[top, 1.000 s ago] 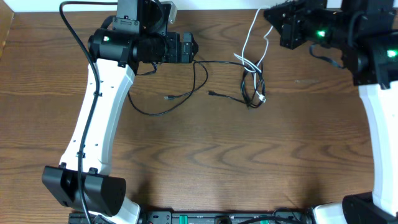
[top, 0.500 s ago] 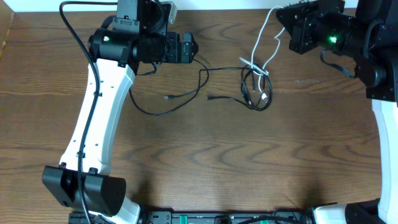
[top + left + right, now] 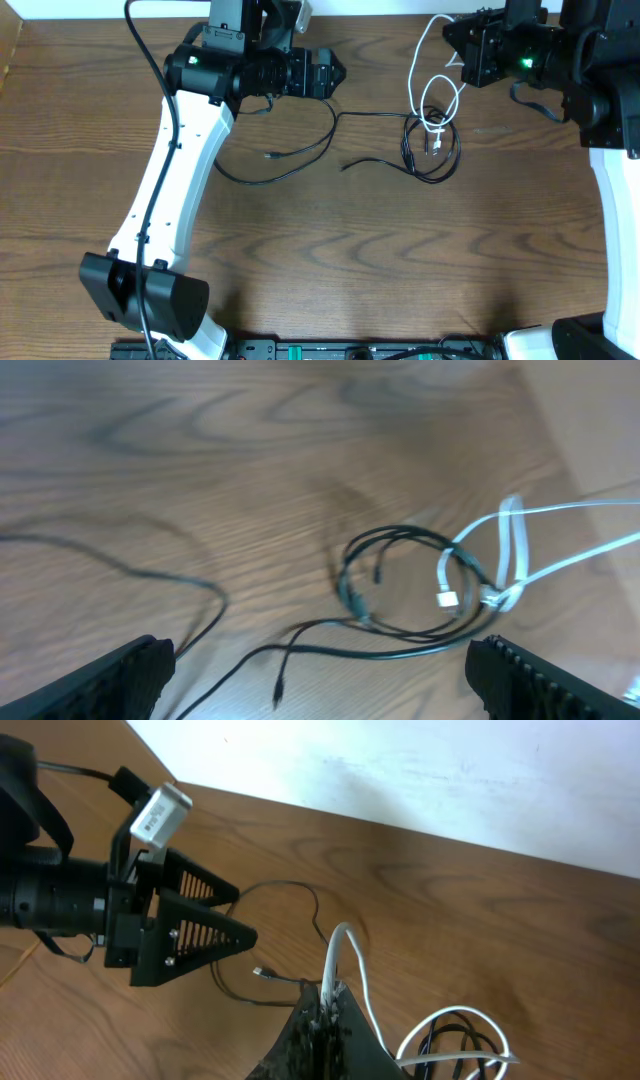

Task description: Untangle cables

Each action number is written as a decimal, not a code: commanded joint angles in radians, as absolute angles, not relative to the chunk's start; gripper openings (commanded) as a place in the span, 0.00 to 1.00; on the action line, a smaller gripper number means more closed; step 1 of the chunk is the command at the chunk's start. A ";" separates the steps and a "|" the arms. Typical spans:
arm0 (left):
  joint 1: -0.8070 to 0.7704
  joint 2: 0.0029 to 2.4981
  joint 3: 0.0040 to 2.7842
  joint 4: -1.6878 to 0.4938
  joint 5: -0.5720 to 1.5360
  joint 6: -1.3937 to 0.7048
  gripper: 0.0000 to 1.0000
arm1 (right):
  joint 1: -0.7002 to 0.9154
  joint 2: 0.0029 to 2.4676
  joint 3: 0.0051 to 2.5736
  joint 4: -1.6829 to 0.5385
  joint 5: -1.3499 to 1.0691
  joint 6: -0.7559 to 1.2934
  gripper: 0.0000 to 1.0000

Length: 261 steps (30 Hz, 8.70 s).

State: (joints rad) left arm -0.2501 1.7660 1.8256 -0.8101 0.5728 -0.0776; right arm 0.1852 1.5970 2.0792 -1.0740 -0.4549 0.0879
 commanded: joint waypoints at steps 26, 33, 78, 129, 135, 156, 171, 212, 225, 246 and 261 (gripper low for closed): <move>-0.249 2.056 1.768 -0.934 0.657 -0.030 0.93 | 0.176 1.616 2.092 -0.919 -0.418 0.097 0.01; -0.249 2.201 1.768 -0.938 0.658 -0.030 0.92 | 0.140 1.597 2.161 -0.667 -0.432 0.146 0.01; -0.213 1.748 1.768 -0.949 0.294 -0.030 0.88 | -0.230 1.869 2.393 -0.773 0.109 0.083 0.01; -0.213 1.662 1.767 -0.954 0.294 -0.030 0.89 | -0.183 2.049 2.392 -1.383 -0.153 -0.052 0.99; -0.213 1.665 1.767 -0.961 0.295 -0.050 0.89 | -0.070 2.048 2.384 -1.539 -0.163 -0.100 0.99; -0.213 1.666 1.767 -0.984 0.295 -0.050 0.89 | 0.067 2.049 1.761 -1.309 -0.300 -0.697 0.94; -0.213 1.666 1.767 -0.984 0.295 -0.050 0.89 | 0.074 2.046 1.793 -1.245 -0.463 -0.533 0.01; -0.214 1.675 1.763 -0.908 0.533 -0.129 0.89 | 0.313 1.932 2.402 -0.937 -0.407 0.392 0.01; -0.214 1.707 1.763 -0.910 0.531 -0.128 0.89 | 0.265 1.842 2.700 -0.798 -0.334 0.412 0.01; -0.215 1.713 1.712 -0.902 0.531 -0.125 0.89 | 0.135 1.839 2.690 -1.362 -0.197 0.237 0.01; -0.215 1.713 1.691 -0.888 0.501 -0.125 0.89 | 0.138 1.951 2.521 -1.383 -0.191 0.199 0.01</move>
State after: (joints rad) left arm -0.2150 1.7004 1.6928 -0.8894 0.5179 -0.1272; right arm 0.1379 1.9236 2.5366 -1.3888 -0.1902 0.2226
